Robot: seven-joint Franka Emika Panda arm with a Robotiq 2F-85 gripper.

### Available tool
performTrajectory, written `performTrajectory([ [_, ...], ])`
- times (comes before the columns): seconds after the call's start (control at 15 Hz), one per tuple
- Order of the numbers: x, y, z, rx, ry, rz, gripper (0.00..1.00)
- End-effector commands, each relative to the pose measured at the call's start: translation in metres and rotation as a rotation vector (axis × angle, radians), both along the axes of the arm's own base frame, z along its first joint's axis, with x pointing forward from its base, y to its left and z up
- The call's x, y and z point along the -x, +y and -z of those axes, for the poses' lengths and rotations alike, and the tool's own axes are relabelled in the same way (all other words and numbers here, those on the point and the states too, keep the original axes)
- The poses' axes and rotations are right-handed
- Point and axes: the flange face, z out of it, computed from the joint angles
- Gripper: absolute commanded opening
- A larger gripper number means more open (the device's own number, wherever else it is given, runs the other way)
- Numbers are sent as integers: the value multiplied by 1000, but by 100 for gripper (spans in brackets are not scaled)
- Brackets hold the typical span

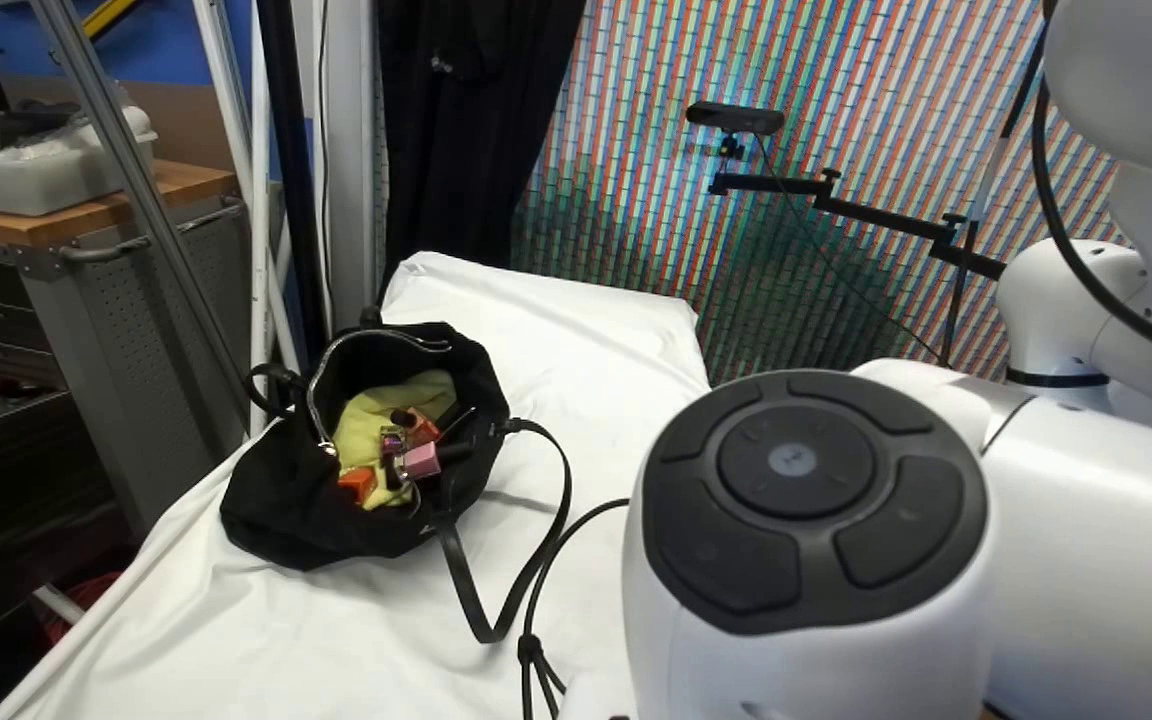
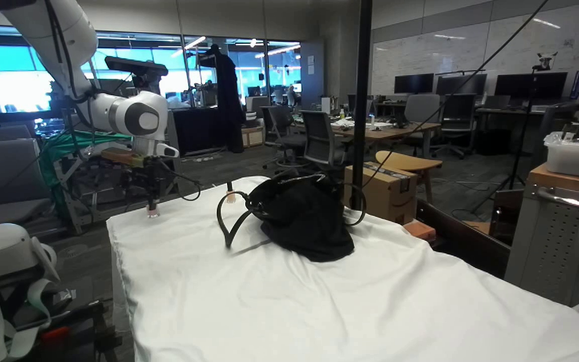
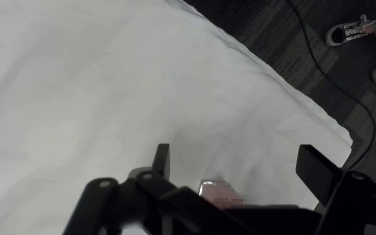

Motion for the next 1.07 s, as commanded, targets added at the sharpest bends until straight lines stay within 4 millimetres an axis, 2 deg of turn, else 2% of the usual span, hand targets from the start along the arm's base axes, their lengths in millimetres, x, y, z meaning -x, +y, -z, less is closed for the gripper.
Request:
performTrajectory([
  [0.0,-4,14,4,-49,-2,13,100],
  [0.4,-6,23,17,-76,-34,16,100],
  [1.0,-4,33,21,-100,-95,-4,100],
])
